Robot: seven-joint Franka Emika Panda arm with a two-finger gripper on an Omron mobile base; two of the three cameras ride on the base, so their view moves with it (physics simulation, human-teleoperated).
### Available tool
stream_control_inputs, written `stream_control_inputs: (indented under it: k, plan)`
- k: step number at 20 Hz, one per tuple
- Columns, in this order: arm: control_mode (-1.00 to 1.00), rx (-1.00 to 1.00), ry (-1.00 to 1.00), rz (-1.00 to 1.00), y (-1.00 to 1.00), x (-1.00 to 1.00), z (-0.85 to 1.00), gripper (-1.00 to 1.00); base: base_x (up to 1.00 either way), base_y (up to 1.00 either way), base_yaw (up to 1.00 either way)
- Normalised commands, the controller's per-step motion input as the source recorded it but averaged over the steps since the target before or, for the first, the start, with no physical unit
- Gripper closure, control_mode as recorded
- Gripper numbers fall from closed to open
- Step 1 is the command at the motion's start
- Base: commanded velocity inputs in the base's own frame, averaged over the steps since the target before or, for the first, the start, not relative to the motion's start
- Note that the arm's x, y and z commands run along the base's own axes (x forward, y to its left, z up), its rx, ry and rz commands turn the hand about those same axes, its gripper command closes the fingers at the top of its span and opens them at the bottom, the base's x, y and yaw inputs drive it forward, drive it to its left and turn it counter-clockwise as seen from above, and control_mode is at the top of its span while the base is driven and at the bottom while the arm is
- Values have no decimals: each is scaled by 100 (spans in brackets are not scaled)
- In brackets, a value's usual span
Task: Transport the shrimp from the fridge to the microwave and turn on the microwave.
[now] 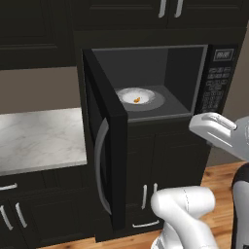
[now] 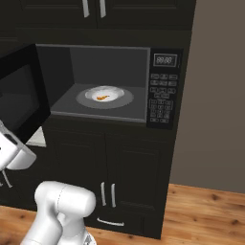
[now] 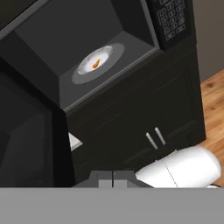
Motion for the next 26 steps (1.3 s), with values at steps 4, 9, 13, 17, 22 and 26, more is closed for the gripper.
stream_control_inputs:
  k: [4, 9, 13, 17, 22, 26]
  plan:
    - [-100, 0, 0, 0, 12, -31, 10, 100, 0, 0, 0]
    - [-100, 0, 0, 0, 12, -25, 12, 100, 0, 0, 0]
    - [-100, 0, 0, 0, 14, -26, 10, 100, 0, 0, 0]
    - [-100, 0, 0, 0, 19, -24, 2, 100, 0, 0, 0]
    - [-100, 0, 0, 0, 21, -22, 0, 100, 0, 0, 0]
    - [-100, 0, 0, 0, 14, -25, 0, 100, 0, 0, 0]
